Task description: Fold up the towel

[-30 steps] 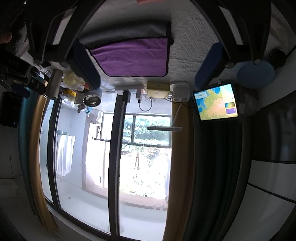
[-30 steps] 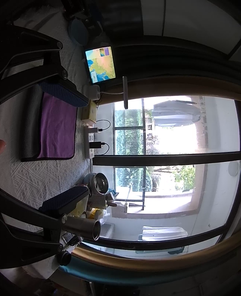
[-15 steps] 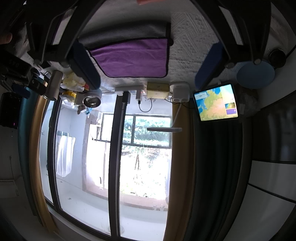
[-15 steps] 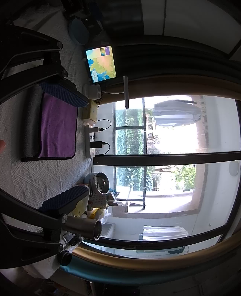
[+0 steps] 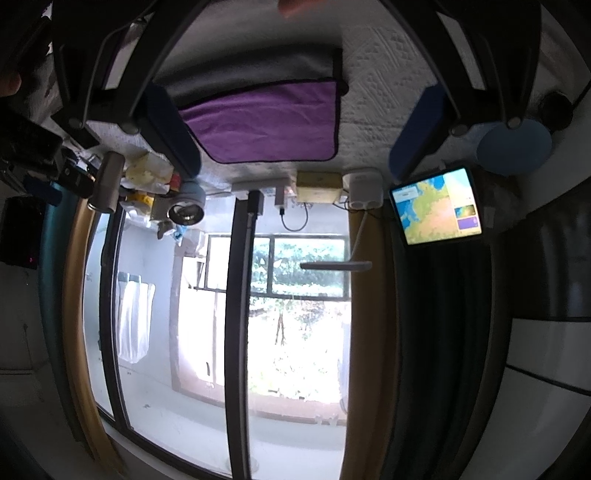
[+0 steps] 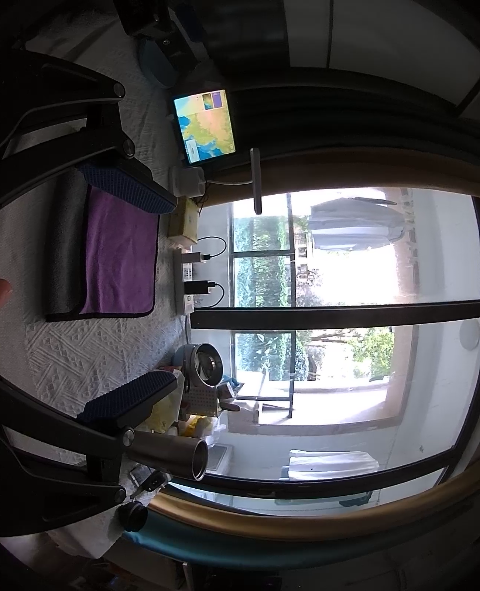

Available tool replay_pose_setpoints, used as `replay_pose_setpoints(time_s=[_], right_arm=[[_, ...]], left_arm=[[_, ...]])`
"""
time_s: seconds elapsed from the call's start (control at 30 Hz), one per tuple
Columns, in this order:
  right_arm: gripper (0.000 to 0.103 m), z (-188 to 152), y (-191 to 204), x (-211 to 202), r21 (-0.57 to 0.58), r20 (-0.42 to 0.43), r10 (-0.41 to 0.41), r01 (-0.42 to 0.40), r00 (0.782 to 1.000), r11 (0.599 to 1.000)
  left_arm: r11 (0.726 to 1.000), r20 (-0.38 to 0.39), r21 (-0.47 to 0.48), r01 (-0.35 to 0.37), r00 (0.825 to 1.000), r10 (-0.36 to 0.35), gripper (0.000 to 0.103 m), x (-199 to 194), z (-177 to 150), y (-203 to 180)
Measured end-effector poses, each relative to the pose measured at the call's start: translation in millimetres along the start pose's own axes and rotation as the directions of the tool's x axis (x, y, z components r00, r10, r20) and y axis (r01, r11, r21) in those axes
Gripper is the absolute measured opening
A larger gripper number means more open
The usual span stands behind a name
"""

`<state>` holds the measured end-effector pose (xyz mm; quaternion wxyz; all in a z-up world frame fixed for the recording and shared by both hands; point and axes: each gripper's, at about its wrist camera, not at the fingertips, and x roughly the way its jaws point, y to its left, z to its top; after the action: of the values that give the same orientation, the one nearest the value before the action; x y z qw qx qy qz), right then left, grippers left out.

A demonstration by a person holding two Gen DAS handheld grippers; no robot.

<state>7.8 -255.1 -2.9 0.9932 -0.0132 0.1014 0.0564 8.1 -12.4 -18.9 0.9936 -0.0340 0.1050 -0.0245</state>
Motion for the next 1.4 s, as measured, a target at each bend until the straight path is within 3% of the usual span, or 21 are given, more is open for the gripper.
replay_pose_setpoints(time_s=[0.27, 0.53, 0.77, 1.13, 1.33, 1.4], right_arm=[[0.089, -14.3, -6.1, 21.4, 0.001, -0.06, -0.027, 0.027, 0.998, 1.0], [0.089, -36.9, -8.8, 57.9, -0.008, -0.156, -0.032, 0.032, 0.987, 0.999], [0.089, -63.7, -11.9, 97.2, -0.005, -0.253, -0.027, 0.027, 0.967, 1.0], [0.089, -102.5, -15.6, 146.9, 0.032, -0.4, 0.042, -0.032, 0.915, 0.999], [0.081, -117.4, -12.7, 164.4, 0.025, -0.467, 0.05, -0.044, 0.883, 0.999], [0.081, -118.3, -10.7, 165.7, 0.018, -0.47, 0.06, -0.058, 0.881, 0.998]], left_arm=[[1.0, -0.079, 0.024, -0.019, 0.997, 0.021, 0.103, 25.8, -16.4, 0.1], [0.999, -0.204, 0.031, -0.033, 0.978, 0.038, 0.103, 66.0, -41.6, 14.3], [1.0, -0.327, 0.007, -0.014, 0.945, 0.016, 0.102, 108.9, -74.4, 21.5], [0.999, -0.471, -0.036, 0.003, 0.882, -0.02, 0.102, 150.7, -107.8, 25.1], [1.0, -0.514, -0.004, 0.009, 0.858, -0.01, 0.085, 164.7, -119.6, 16.2], [1.0, -0.529, -0.006, 0.014, 0.849, -0.015, 0.069, 167.7, -123.3, 15.0]])
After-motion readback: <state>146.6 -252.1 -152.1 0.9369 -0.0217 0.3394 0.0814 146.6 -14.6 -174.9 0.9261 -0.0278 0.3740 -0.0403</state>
